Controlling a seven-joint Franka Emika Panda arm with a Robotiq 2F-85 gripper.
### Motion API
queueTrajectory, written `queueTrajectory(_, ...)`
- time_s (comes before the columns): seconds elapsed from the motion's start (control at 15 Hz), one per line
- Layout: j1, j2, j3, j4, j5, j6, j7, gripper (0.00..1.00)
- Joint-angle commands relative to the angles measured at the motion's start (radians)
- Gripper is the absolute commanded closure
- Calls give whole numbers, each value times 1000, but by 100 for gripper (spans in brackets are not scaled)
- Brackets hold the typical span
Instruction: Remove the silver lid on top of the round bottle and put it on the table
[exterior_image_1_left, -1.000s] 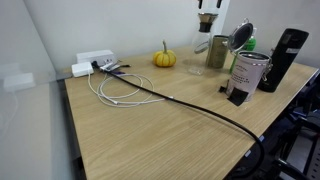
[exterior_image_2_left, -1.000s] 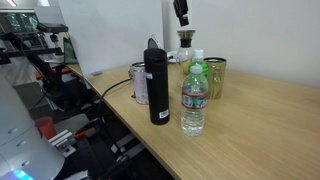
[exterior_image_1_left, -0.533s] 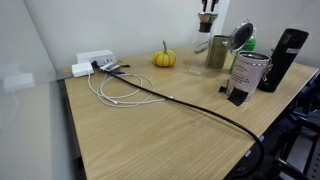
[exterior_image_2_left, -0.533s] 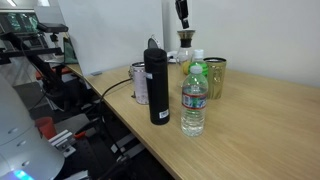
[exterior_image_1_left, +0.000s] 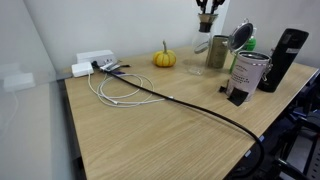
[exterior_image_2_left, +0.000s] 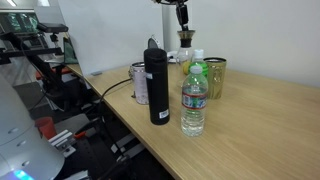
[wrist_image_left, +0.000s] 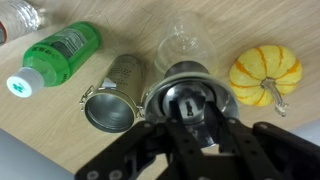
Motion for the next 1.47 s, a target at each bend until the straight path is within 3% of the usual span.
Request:
queueTrajectory(0.0,15,9,-20,5,7,10,9,77)
queueTrajectory(0.07,15,9,-20,6,6,11,11,81)
queueTrajectory(0.13,15,9,-21,6,8,12,13,92)
queueTrajectory(0.27,14,9,-22,6,10,11,15,99)
queueTrajectory(1.4,14,-52,-26,-1,-2,10,33,99)
